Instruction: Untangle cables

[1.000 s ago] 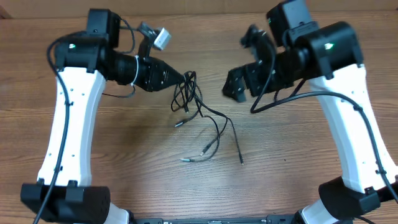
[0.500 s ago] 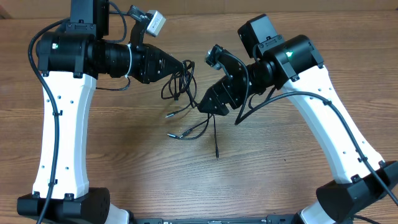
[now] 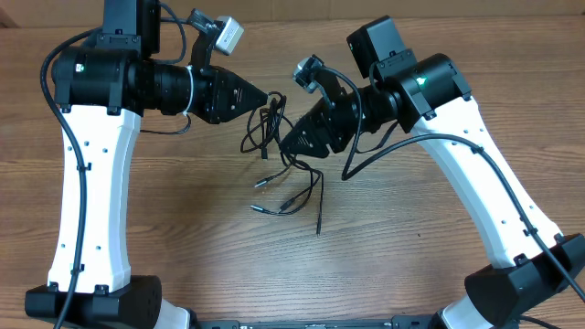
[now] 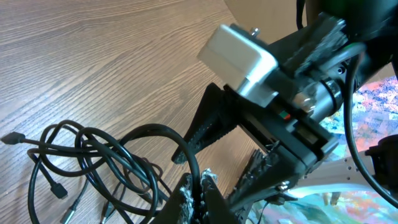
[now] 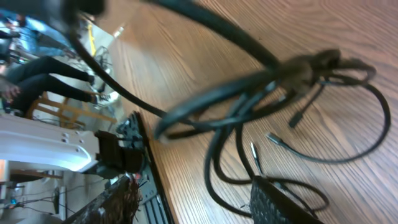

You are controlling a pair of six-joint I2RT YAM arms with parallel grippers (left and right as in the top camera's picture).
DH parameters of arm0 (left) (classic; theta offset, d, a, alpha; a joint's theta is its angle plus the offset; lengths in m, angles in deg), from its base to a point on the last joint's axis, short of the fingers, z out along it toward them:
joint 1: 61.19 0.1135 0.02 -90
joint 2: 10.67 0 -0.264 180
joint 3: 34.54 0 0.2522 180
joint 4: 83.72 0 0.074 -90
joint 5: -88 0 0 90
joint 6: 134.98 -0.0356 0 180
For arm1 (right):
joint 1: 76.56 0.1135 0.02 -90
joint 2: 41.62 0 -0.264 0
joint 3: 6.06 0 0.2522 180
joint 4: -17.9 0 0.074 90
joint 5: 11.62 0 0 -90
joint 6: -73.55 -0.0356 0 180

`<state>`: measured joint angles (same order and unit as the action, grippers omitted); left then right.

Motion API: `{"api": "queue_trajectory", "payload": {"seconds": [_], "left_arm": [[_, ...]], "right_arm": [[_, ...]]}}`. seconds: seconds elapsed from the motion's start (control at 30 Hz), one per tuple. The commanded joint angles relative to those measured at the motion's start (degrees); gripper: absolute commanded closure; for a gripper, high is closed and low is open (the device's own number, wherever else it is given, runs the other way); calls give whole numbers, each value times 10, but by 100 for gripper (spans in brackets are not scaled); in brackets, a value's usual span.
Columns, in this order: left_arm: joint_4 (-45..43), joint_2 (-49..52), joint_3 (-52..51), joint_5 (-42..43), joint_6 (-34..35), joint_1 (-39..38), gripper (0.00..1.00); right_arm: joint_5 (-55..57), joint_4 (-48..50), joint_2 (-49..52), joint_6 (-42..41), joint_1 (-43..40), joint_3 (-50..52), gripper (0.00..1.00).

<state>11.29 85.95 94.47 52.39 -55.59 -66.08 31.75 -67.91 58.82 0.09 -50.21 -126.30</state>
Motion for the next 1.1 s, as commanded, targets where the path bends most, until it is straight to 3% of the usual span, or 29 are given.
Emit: {"api": "queue_trajectory", "payload": {"seconds": [0.0, 0.33, 0.53, 0.57, 0.6, 0.63, 0.67, 1.03, 1.07], "left_arm": [[2, -15, 18, 0, 5, -4, 95], [12, -15, 18, -8, 3, -12, 95], [12, -15, 18, -7, 6, -33, 95], [12, -15, 18, -8, 7, -37, 95], [10, -15, 18, -8, 8, -39, 96], [10, -15, 18, -9, 8, -41, 96], [8, -15, 18, -10, 8, -42, 96], [14, -15, 18, -10, 8, -11, 96], [14, -15, 18, -10, 8, -11, 96]], "right_arm": [[-46, 16, -9, -12, 3, 0, 45], [-58, 58, -9, -46, 3, 0, 44], [-58, 82, -9, -48, 3, 0, 53], [-58, 84, -9, -48, 3, 0, 58], [-58, 86, -9, -48, 3, 0, 69], [-58, 87, -9, -48, 3, 0, 90], [-58, 87, -9, -48, 3, 0, 96], [49, 52, -8, -93, -1, 0, 96], [48, 50, -8, -93, -1, 0, 83]]}}
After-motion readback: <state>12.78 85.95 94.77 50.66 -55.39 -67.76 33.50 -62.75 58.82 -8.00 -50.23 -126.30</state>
